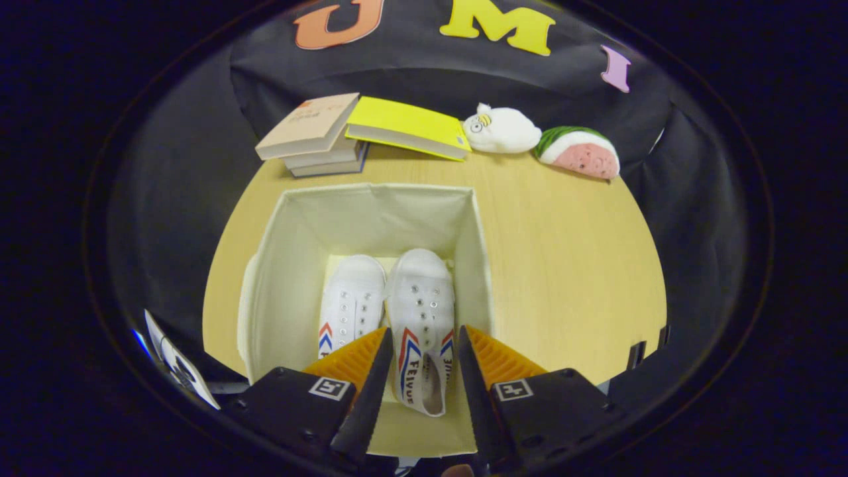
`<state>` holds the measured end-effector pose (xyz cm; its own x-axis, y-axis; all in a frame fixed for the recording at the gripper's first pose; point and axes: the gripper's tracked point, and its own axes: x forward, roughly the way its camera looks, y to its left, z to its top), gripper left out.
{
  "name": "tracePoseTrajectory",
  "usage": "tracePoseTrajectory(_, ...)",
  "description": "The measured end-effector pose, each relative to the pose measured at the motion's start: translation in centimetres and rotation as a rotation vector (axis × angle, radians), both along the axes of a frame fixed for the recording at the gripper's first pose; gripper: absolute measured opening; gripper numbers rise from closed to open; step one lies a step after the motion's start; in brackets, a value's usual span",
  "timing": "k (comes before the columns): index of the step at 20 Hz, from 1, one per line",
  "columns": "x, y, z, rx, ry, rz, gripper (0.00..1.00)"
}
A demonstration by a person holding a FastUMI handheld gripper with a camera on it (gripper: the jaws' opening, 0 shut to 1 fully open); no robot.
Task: Open the storage box then place both shoes into the box .Put the left shoe in first, then the right shoe, with the right side of both shoes facing outward in a uniform manner.
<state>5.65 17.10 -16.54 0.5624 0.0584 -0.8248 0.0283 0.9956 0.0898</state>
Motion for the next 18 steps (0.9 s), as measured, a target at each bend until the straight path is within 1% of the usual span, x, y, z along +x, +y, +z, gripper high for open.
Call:
tracePoseTrajectory(1,-0.2,-0.5,1.4,0.001,-0.054,-0.007,0.69)
tracePoseTrajectory(4,-1.2,-2.3,5.7,0.03,-0.22,-0.034,0.72)
tracePoseTrajectory(7,-2.7,-5.3,9.7,0.044,-0.381,-0.087,0.73)
tracePoseTrajectory(11,-4.7,-9.1,14.0,-0.004,-0.583,-0.147,0.73)
tracePoseTrajectory(12,-5.8,-10.1,15.3,-0.01,-0.624,-0.154,0.88)
tracePoseTrajectory(13,-6.3,-10.9,15.8,-0.019,-0.662,-0.174,1.0)
tracePoseTrajectory(18,-9.7,-13.0,18.3,-0.028,-0.814,-0.234,1.0)
